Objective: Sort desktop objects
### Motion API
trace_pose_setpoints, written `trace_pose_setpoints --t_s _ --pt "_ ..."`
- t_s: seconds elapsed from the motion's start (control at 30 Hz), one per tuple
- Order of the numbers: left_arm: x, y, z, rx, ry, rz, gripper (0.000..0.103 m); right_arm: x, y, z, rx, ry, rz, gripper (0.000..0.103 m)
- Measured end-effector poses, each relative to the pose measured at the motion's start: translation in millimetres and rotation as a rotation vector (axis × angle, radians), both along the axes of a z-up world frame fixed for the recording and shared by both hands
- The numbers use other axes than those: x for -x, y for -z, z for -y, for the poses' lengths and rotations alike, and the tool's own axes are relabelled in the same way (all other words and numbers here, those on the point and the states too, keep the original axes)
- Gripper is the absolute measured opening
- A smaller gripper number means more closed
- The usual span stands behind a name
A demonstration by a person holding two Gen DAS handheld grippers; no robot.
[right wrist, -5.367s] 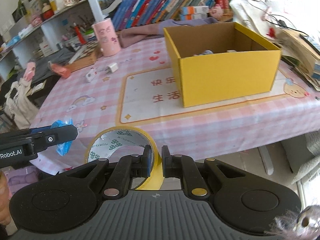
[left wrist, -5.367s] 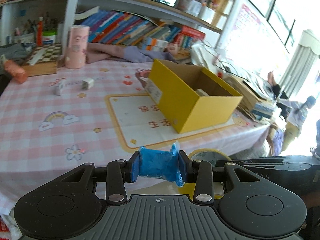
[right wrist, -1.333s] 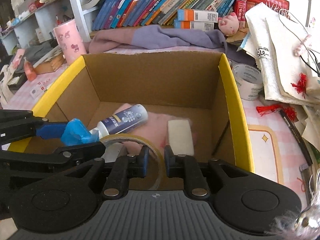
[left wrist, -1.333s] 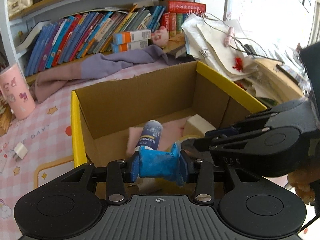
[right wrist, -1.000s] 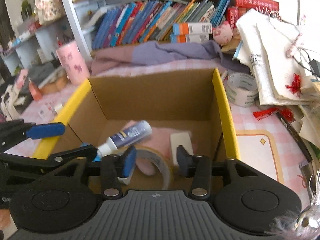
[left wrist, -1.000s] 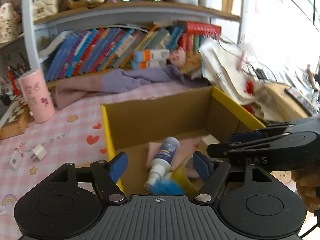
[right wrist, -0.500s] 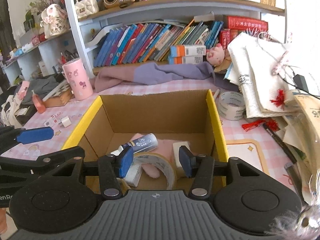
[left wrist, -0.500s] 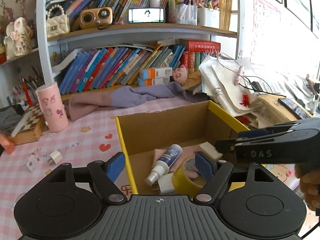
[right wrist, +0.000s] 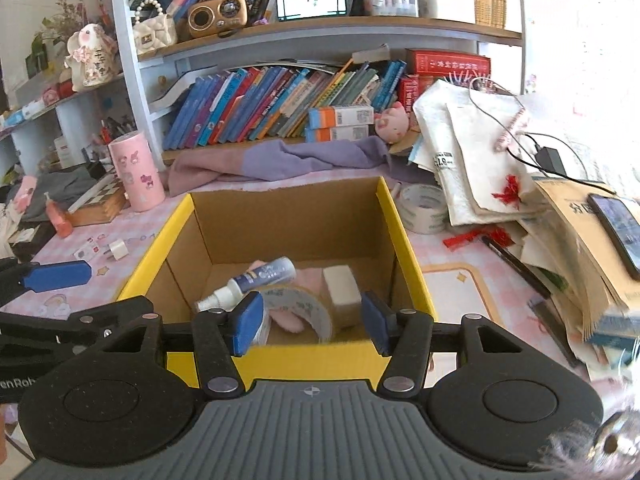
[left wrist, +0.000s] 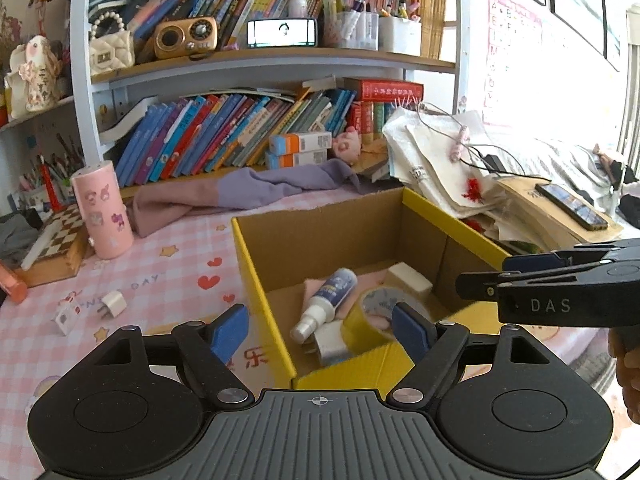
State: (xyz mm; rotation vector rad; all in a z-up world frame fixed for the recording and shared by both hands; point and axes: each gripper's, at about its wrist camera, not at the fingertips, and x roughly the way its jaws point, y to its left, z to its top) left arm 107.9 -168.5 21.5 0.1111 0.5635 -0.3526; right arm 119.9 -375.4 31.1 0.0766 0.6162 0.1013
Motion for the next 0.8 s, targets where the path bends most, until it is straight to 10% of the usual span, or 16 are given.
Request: trace_pose_setpoints --t_s 0.8 --pt "51.0 22.0 -76.8 -0.056 0.131 -0.121 0.081 73.1 30.5 -78.1 -0.033 0.11 -0.136 0.056"
